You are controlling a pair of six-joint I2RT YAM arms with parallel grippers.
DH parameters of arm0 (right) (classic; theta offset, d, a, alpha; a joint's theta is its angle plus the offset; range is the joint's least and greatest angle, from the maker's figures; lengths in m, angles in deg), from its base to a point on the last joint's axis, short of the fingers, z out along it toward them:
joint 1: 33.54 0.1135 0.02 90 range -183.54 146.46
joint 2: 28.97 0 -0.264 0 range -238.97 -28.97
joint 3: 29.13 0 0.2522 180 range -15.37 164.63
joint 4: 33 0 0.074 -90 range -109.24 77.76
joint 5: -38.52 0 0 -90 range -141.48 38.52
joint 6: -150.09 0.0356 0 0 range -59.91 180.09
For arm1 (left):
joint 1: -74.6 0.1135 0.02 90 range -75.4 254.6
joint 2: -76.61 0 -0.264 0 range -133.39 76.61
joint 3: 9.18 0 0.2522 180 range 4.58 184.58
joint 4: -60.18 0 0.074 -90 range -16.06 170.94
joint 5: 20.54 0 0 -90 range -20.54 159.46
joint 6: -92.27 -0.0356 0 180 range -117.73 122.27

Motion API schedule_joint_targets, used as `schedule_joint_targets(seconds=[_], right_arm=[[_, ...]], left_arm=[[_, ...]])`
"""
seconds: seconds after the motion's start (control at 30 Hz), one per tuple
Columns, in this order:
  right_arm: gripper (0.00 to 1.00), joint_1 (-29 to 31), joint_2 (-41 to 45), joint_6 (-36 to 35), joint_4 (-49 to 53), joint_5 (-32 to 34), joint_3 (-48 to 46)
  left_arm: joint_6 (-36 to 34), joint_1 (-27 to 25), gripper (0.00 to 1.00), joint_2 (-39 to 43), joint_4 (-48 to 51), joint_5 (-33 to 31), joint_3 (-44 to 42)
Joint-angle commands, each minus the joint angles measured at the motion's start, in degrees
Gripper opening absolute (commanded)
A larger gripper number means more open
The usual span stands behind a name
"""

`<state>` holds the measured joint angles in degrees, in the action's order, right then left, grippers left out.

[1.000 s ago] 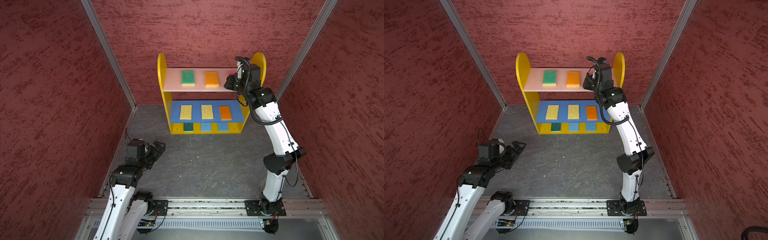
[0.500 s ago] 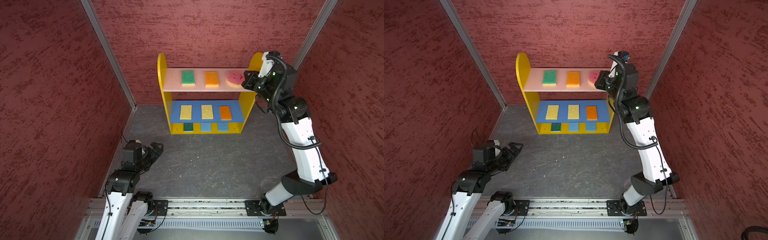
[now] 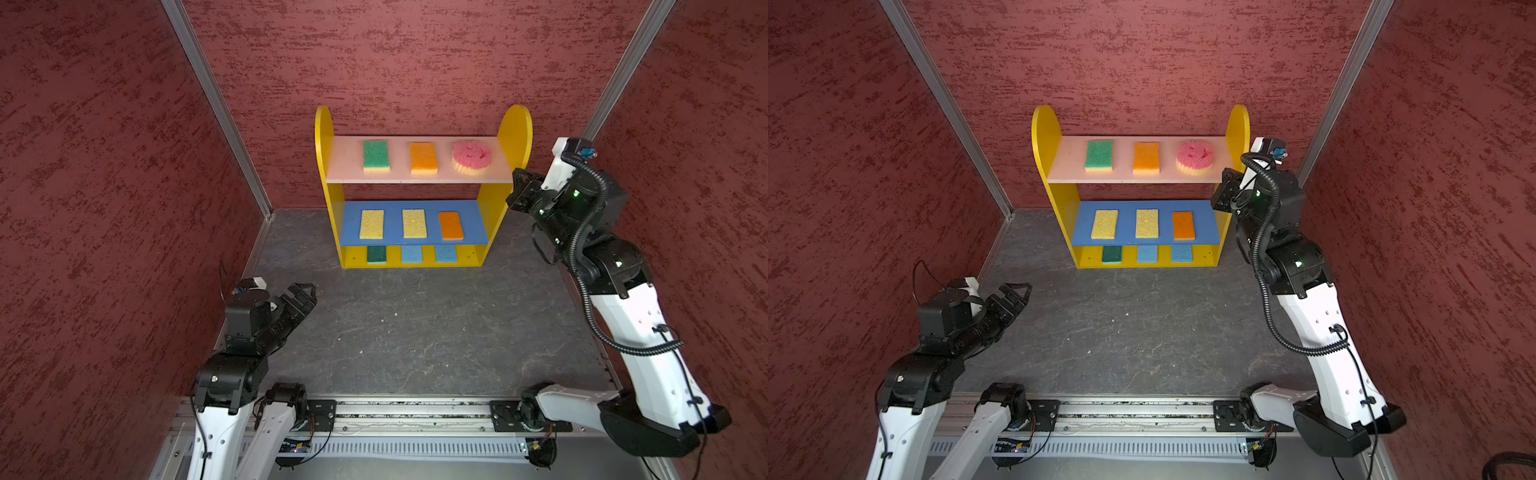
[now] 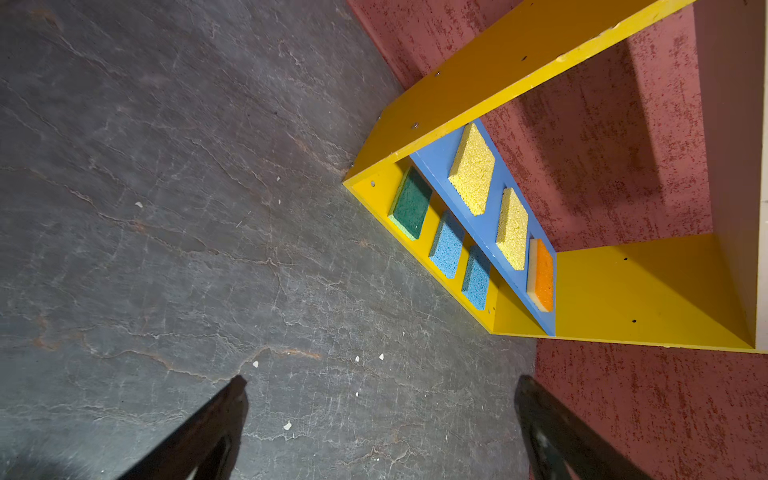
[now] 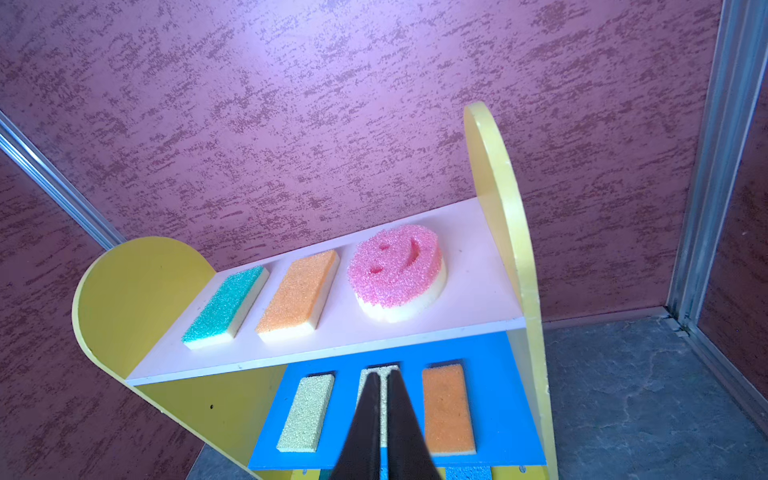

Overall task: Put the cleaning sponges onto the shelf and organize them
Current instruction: 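Withdraw the right gripper back from the shelf toward the robot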

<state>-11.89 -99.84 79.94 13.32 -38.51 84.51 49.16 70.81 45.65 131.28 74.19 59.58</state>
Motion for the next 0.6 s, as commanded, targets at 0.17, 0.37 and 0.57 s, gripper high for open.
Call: schedule_joint_targets(seconds=[0.17, 0.37, 0.57], right_arm=[[0.25, -0.2, 5.9, -3.5, -5.4, 3.2, -11.3], [0.47, -0.1, 15.0, -5.5, -16.1, 4.8, -27.2], [0.55, -0.2, 22.4, -8.0, -20.3, 5.6, -38.7]], left_arm=[[-4.0, 0.6, 1.00, 2.6, 0.8, -4.1, 2.9], [-5.2, 0.6, 1.00, 6.2, -1.4, -7.3, 2.4], [-6.9, 0.6, 1.00, 11.9, -6.8, -9.4, -0.9]])
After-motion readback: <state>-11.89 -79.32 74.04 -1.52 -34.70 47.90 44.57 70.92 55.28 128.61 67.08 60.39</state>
